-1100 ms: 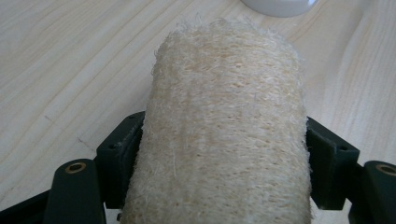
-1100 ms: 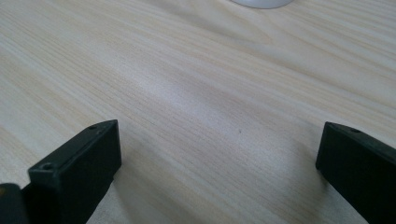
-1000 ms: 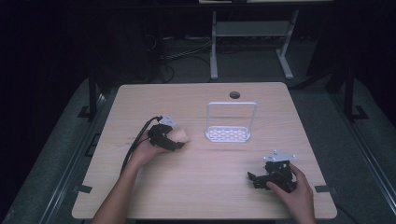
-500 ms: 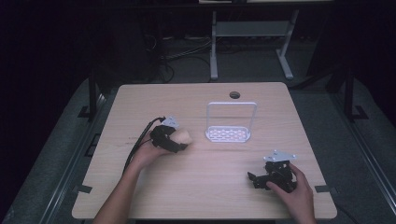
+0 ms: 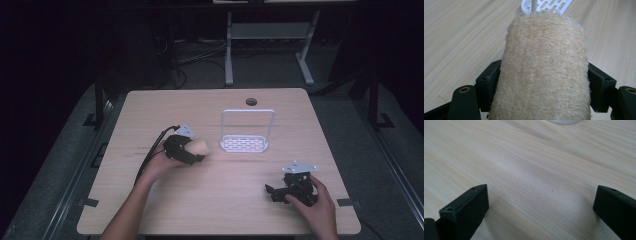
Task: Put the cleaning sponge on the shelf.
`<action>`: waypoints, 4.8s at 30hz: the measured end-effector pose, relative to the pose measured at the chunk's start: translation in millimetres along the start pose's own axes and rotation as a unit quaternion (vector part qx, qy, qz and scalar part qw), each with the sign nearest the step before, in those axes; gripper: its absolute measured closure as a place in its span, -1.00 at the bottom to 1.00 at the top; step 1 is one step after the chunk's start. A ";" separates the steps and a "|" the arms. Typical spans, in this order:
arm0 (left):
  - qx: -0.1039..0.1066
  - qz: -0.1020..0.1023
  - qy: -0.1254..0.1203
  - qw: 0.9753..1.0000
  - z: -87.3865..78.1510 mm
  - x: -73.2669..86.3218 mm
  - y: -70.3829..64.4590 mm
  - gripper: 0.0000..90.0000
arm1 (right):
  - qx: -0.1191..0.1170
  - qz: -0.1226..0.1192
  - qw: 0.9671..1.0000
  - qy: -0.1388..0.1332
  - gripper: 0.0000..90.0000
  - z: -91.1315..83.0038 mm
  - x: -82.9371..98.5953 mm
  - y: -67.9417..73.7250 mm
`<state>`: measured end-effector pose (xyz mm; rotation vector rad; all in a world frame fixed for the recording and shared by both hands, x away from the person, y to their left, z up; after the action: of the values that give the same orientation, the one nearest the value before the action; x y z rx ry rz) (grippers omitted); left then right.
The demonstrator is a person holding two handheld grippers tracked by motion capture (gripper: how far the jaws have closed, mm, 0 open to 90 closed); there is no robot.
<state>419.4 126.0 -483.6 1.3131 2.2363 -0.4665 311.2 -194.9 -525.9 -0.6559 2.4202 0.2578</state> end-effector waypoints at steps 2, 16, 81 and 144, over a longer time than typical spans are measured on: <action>0.000 -0.001 -0.004 1.000 0.0 -1.6 -2.3 -0.43 | 0.000 0.000 1.000 0.000 -1.00 0.0 0.0 0.0; 0.014 0.018 -0.009 1.000 0.8 -15.2 -20.4 -0.43 | 0.000 0.000 1.000 0.000 -1.00 0.0 0.0 0.0; 0.024 0.036 -0.037 0.998 56.2 -108.4 -74.5 -0.43 | -0.001 -0.002 1.000 0.000 -1.00 -0.2 0.4 0.0; -0.029 0.031 0.011 0.999 122.2 -132.7 -56.4 -0.45 | -0.002 -0.003 1.000 0.000 -1.00 -0.6 0.8 0.3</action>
<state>454.2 -58.6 -504.4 1.3592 2.2038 -0.3633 310.2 -195.2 -525.9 -0.6657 2.4175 0.2600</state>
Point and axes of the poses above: each handheld gripper's, and its own axes: z roughly forward along the jaws, x roughly out of its underside, y roughly to its left, the point moved 6 cm from there along z, roughly forward along the jaws, and after that the axes turned 7 degrees about y, right-handed, at the moved point
